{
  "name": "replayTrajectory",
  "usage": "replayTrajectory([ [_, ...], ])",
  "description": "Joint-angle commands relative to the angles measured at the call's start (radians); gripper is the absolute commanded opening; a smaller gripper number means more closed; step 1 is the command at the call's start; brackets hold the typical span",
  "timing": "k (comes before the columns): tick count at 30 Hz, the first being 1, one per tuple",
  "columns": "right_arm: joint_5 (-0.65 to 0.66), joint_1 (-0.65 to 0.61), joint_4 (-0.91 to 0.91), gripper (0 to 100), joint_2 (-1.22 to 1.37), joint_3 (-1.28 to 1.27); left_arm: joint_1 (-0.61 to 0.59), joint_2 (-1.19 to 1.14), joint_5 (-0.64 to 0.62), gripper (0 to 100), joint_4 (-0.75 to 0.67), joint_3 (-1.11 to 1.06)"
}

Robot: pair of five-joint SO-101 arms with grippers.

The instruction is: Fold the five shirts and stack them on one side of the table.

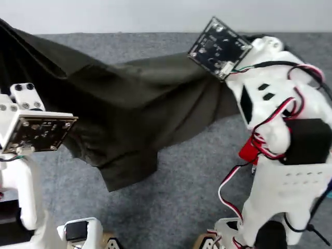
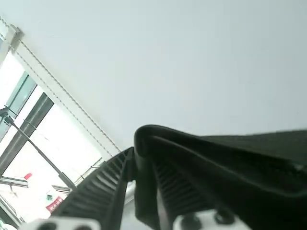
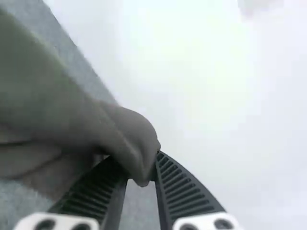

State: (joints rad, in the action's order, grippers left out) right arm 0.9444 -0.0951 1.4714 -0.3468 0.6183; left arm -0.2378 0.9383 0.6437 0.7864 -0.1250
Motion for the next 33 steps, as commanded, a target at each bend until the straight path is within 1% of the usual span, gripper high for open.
replayTrajectory([
  [1, 0.012, 0.016, 0.076, 0.9, -0.024, 0.035, 0.008, 0.014, 0.020, 1, -0.011, 0.041],
  [6, 0.008, -0.062, 0.274, 0.9, 0.018, 0.020, 0.009, 0.017, 0.021, 1, 0.140, 0.041],
  [8, 0.006, -0.084, 0.326, 0.9, 0.033, 0.015, 0.006, 0.017, 0.031, 1, 0.210, 0.041],
  [11, -0.018, -0.093, 0.325, 0.9, 0.035, -0.031, 0.008, 0.018, 0.080, 1, 0.331, 0.035],
  [15, -0.018, -0.117, 0.326, 0.9, 0.033, -0.183, 0.008, 0.011, 0.118, 1, 0.473, 0.013],
  [18, -0.020, -0.137, 0.326, 0.9, 0.031, -0.307, 0.003, 0.018, 0.147, 1, 0.496, -0.085],
  [21, -0.020, -0.177, 0.326, 0.9, 0.033, -0.485, 0.000, 0.020, 0.149, 1, 0.497, -0.189],
  [28, -0.021, -0.300, 0.326, 0.9, 0.033, -0.896, 0.000, 0.020, 0.144, 1, 0.491, -0.383],
  [31, -0.021, -0.361, 0.326, 0.9, 0.038, -1.007, -0.035, 0.020, 0.144, 1, 0.486, -0.444],
  [33, -0.028, -0.390, 0.325, 1.7, 0.044, -1.039, -0.069, 0.018, 0.144, 1, 0.453, -0.489],
])
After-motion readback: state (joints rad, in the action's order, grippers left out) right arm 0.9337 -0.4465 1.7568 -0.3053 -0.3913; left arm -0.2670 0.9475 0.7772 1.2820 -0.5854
